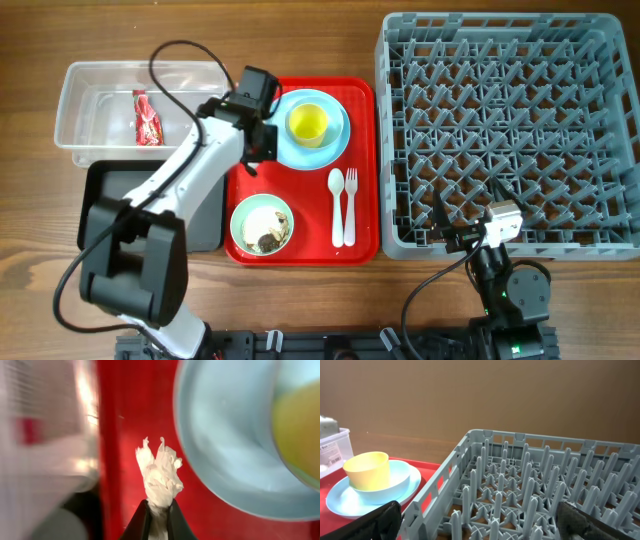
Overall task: Sort waste into correct bins and load items into the dishwasher rack
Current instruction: 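Carry the tissue left and release it into the clear bin, then move the left gripper down to the rim of the green bowl, then grasp the green bowl rim with the left gripper and lift, then tip the green bowl over the black tray to dump the rice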
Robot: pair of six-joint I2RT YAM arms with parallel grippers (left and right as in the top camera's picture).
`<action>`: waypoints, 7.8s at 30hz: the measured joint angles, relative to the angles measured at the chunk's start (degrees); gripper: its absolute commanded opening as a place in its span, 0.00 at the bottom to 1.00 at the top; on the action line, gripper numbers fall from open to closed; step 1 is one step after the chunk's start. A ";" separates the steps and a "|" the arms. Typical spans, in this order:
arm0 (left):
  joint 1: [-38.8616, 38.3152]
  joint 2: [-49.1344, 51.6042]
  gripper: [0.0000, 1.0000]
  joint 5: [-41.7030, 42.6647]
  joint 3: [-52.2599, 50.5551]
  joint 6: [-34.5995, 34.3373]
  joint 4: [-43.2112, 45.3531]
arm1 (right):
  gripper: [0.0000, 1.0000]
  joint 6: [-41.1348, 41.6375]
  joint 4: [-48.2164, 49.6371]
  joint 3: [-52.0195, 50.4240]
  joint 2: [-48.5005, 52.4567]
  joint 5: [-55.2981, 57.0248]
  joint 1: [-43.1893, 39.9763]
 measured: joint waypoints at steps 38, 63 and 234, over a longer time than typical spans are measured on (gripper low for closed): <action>15.91 -0.31 0.06 9.60 3.17 -4.92 7.65 | 1.00 0.00 0.00 0.00 0.00 0.00 0.00; 12.02 -26.53 0.18 14.32 4.87 -12.24 -10.14 | 1.00 0.00 0.00 0.00 0.00 0.00 0.00; 68.08 -17.33 0.04 98.12 -27.08 3.91 10.10 | 1.00 0.00 0.02 0.00 0.00 0.00 0.00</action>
